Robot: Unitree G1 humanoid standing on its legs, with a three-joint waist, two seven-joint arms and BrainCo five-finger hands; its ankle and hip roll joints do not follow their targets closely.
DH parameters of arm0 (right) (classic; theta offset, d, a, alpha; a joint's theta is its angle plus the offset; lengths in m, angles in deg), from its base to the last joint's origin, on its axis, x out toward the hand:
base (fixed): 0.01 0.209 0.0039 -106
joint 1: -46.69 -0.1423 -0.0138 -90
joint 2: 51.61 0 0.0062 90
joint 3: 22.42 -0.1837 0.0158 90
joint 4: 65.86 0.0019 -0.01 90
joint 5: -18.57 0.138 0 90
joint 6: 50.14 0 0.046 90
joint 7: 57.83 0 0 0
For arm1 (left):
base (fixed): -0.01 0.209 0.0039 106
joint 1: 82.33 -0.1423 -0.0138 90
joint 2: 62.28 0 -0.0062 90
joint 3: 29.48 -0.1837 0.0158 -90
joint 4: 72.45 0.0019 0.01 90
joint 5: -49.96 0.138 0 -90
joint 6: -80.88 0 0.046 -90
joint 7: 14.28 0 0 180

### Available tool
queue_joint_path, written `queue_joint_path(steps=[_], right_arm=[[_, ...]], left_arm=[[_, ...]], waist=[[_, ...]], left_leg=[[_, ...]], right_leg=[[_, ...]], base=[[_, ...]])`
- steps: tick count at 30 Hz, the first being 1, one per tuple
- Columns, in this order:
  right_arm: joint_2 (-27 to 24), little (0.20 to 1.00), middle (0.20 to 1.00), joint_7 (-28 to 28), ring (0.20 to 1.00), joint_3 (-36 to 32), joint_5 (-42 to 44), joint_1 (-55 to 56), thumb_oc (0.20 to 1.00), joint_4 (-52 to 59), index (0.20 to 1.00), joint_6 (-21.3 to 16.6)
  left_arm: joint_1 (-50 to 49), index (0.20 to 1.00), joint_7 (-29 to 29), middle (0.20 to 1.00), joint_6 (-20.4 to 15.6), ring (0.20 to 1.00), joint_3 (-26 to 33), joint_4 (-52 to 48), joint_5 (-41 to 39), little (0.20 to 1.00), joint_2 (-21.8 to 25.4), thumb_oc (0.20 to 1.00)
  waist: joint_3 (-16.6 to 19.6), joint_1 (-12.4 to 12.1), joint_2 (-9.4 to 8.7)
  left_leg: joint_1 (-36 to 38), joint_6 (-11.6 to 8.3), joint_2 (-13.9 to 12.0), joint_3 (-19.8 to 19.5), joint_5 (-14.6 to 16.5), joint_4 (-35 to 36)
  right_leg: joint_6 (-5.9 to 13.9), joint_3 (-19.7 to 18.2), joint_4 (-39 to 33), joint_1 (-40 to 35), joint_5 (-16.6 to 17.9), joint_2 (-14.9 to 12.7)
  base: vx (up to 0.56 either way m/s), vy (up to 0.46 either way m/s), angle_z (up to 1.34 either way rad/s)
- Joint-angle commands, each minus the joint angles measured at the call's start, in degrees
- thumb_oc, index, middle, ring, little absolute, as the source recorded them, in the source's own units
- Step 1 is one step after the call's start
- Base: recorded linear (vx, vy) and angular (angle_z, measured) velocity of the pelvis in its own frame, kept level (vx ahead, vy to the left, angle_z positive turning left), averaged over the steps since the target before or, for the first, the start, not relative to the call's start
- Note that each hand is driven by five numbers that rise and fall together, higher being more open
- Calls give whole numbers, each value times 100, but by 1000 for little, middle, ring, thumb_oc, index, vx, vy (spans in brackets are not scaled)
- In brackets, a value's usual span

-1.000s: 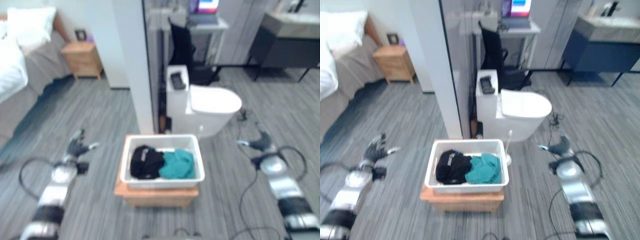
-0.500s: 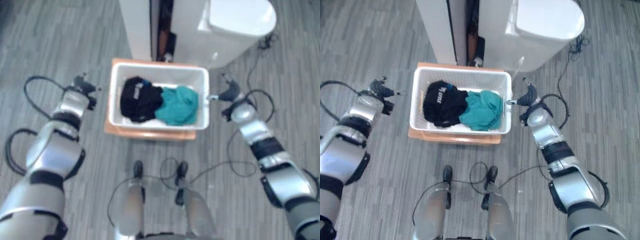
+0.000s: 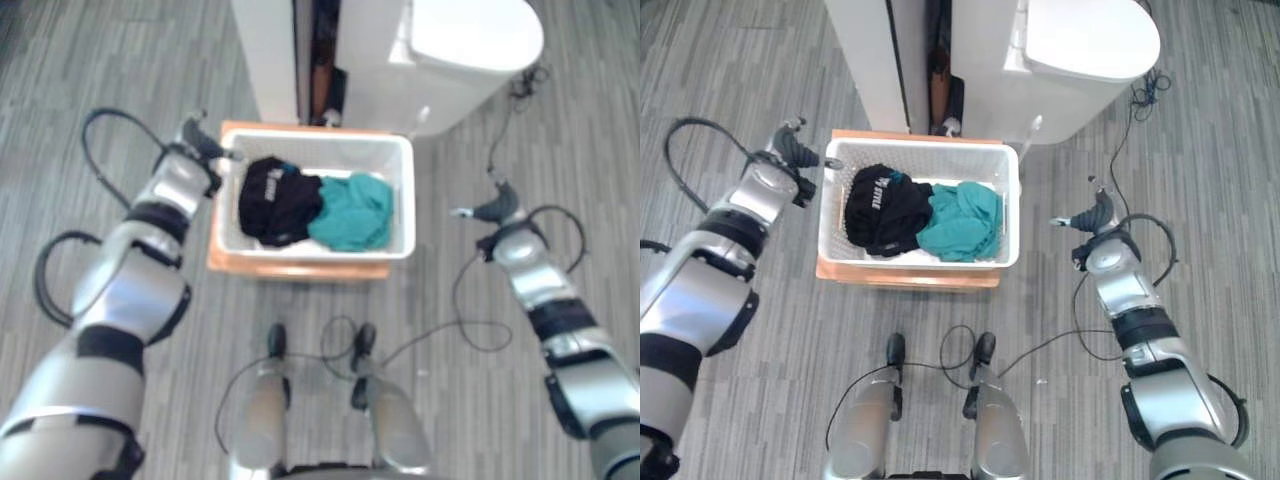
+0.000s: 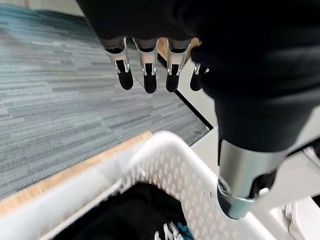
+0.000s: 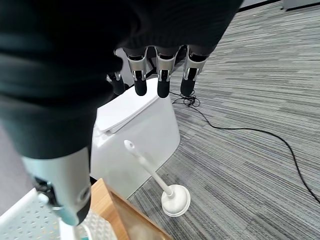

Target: Grab the laundry basket,head to the washer,open it,put in the laundry and shut it.

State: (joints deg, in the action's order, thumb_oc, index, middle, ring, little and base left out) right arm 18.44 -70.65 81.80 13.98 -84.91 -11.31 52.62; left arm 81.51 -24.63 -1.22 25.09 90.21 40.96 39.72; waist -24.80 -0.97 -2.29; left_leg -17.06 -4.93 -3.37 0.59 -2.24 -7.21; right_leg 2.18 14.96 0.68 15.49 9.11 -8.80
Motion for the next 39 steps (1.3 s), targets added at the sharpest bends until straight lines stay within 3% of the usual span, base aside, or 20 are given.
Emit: queue_joint_path(steps=[1, 11, 15, 18, 22, 39], right_arm=[[-98, 1000, 1000, -186, 1000, 226, -86, -228, 1000, 38, 1000, -160], [453, 1000, 1000, -339, 1000, 767, 104, -746, 1000, -151, 1000, -314], [572, 1000, 1000, -373, 1000, 744, 230, -519, 1000, 25, 1000, -494], [535, 1000, 1000, -327, 1000, 601, 218, -204, 1000, 248, 1000, -547], [506, 1000, 1000, -305, 1000, 565, 248, -108, 1000, 324, 1000, -536], [416, 1000, 1000, -415, 1000, 855, 373, -531, 1000, 123, 1000, -518]], left_arm=[[305, 1000, -253, 1000, -123, 1000, 55, 513, 198, 1000, -235, 1000], [664, 1000, -828, 1000, -291, 1000, 254, 418, 206, 1000, -316, 1000], [608, 1000, -1256, 1000, -343, 1000, 507, -205, 477, 1000, -86, 1000], [218, 1000, -1532, 1000, -108, 1000, 757, -887, 1124, 1000, 475, 1000], [122, 1000, -1512, 1000, 14, 1000, 797, -803, 1266, 1000, 625, 1000], [332, 1000, -1303, 1000, -30, 1000, 455, 495, 805, 1000, 78, 1000]], waist=[[174, -72, 279], [57, -114, 268], [87, -136, 223], [148, -168, 193], [163, -159, 192], [-26, -57, 209]], left_leg=[[-171, -96, -310, -308, -221, 329], [-374, -122, -305, -319, -255, 255], [-386, -142, -308, -349, -215, 233], [-406, -156, -295, -356, -167, 218], [-434, -160, -295, -346, -171, 212], [-510, -123, -293, -298, -224, 179]], right_leg=[[750, -113, 798, 110, -667, -551], [720, -127, 674, 224, -588, -505], [700, -111, 680, 200, -633, -507], [690, -116, 711, 207, -660, -515], [690, -118, 732, 234, -661, -517], [688, -141, 895, 392, -664, -543]], base=[[-11, 12, -8], [-4, 1, -1], [21, -18, 4], [17, -3, 2], [2, 3, 1], [0, 0, 0]])
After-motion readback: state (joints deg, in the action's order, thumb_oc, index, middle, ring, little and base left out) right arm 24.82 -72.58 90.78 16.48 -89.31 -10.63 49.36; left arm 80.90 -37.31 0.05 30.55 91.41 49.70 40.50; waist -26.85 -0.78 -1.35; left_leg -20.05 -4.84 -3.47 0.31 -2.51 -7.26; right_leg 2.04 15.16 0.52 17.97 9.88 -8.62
